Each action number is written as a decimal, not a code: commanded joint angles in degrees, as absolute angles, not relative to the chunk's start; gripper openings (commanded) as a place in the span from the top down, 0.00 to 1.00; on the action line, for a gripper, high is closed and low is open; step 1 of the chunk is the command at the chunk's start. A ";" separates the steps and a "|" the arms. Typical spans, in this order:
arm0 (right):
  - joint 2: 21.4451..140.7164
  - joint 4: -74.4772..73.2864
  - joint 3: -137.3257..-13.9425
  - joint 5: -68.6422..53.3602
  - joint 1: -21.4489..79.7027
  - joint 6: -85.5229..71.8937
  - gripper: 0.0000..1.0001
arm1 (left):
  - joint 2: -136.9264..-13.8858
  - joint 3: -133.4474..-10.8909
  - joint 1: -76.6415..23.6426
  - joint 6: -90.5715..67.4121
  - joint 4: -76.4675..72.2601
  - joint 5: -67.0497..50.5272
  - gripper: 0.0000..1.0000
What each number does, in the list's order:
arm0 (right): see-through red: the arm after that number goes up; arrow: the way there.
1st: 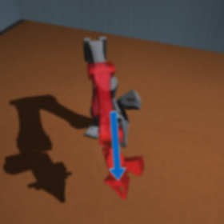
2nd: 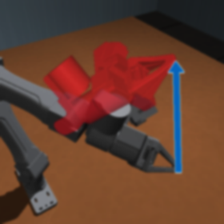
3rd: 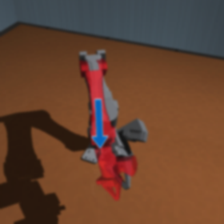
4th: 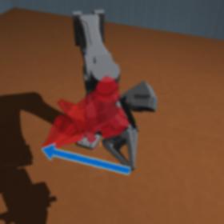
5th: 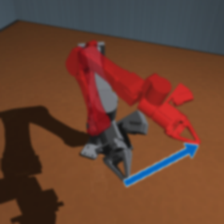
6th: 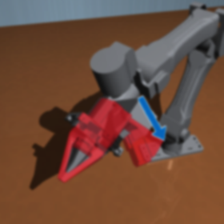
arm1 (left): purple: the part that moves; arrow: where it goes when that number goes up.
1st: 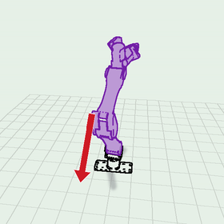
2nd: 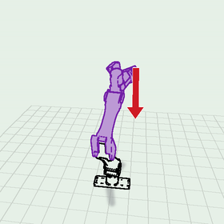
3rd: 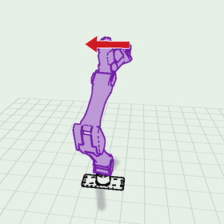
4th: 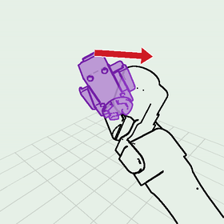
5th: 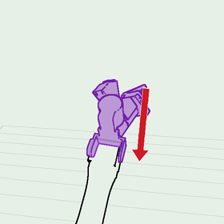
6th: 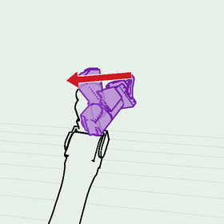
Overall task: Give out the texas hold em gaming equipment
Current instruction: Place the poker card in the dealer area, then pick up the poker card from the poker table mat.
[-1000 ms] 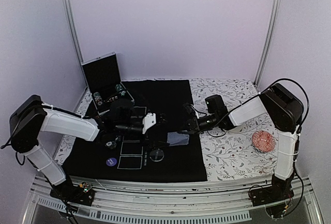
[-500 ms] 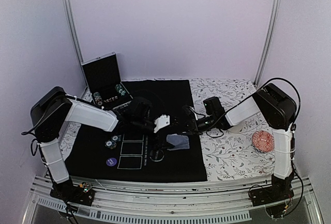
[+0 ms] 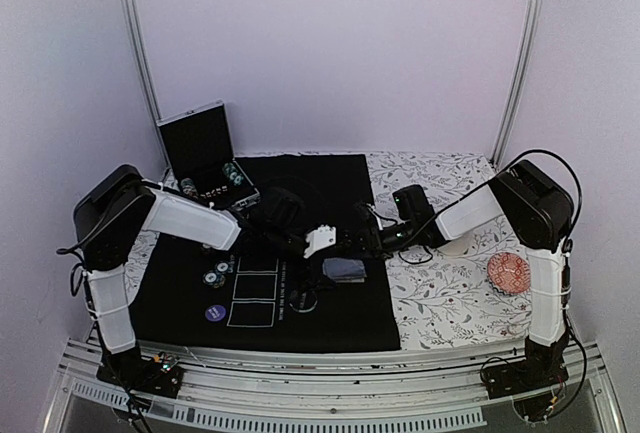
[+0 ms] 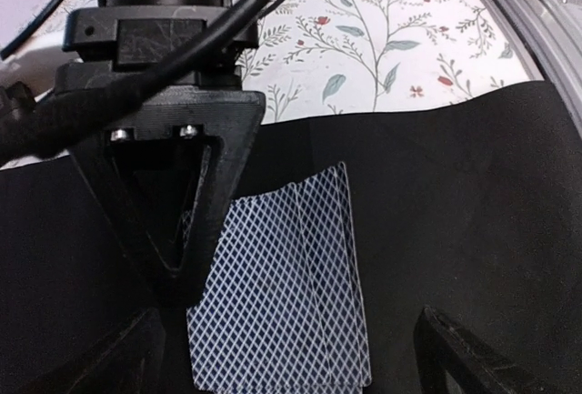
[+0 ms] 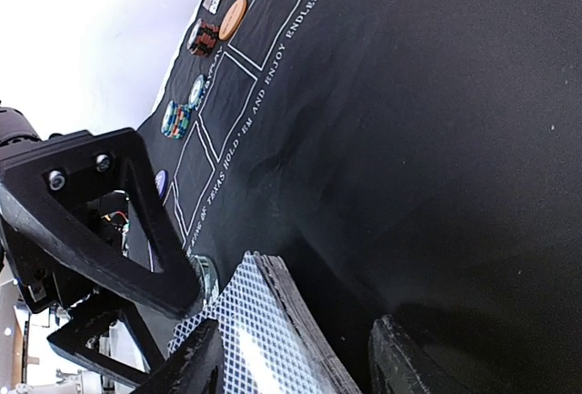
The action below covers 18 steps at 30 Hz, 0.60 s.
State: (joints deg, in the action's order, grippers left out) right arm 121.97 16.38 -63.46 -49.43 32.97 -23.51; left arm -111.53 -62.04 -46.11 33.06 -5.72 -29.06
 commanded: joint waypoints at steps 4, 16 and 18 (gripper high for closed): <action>117.75 12.45 -64.39 -44.85 32.70 -21.65 0.38 | -116.48 -65.36 -46.18 33.63 -3.51 -27.44 0.02; 114.54 8.62 -63.50 -41.49 32.70 -20.09 0.41 | -118.46 -67.45 -46.07 32.49 -2.76 -27.82 0.02; 114.44 8.77 -63.14 -42.16 32.79 -20.19 0.43 | -117.07 -66.13 -46.09 33.05 -3.69 -28.46 0.02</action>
State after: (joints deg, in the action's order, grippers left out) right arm 116.31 10.17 -63.53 -42.24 32.93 -21.10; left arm -118.10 -66.70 -46.11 32.77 -3.84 -27.62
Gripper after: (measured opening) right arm 0.585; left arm 0.980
